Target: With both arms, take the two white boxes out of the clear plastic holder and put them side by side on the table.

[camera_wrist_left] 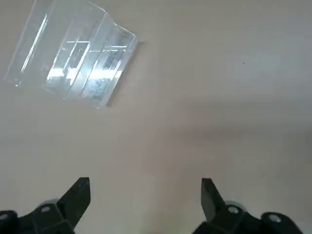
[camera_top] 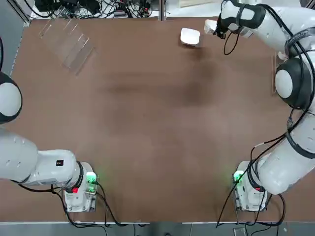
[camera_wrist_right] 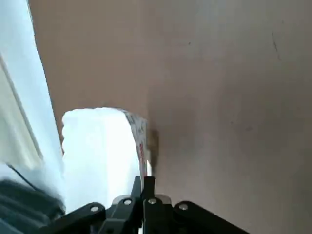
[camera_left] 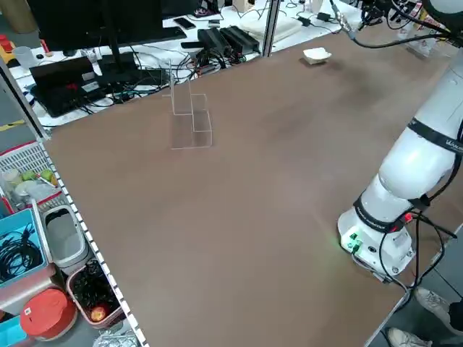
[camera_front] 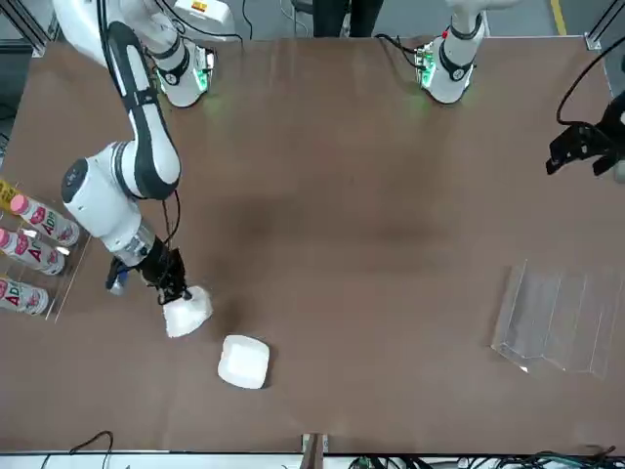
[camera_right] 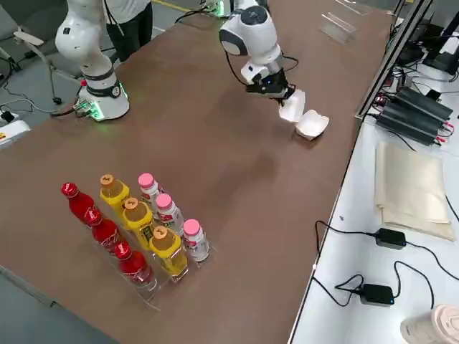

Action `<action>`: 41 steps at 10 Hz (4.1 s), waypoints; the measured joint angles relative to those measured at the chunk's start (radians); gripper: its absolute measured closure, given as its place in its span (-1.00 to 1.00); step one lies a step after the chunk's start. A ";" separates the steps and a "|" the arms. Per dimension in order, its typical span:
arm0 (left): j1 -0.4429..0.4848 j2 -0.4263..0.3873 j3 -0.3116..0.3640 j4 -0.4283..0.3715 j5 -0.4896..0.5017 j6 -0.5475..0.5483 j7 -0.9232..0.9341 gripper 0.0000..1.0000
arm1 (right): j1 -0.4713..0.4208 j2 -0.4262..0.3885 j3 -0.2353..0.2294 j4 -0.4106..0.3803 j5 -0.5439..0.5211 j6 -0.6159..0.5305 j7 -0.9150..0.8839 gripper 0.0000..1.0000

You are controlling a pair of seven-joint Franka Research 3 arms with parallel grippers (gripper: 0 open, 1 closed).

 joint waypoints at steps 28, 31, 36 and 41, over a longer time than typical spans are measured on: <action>0.007 -0.001 -0.034 0.019 0.000 -0.016 -0.042 -1.00 | 0.153 0.428 -0.119 0.184 0.000 0.320 0.338 0.96; 0.006 0.000 -0.034 0.018 0.000 -0.016 -0.043 -1.00 | 0.153 0.438 -0.119 0.193 0.000 0.325 0.340 0.92; 0.006 0.000 -0.034 0.018 -0.016 -0.016 -0.043 -1.00 | 0.153 0.438 -0.121 0.198 0.000 0.325 0.343 0.67; 0.006 0.000 -0.034 0.018 -0.016 -0.031 -0.044 -1.00 | 0.153 0.438 -0.127 0.215 0.000 0.307 0.344 0.11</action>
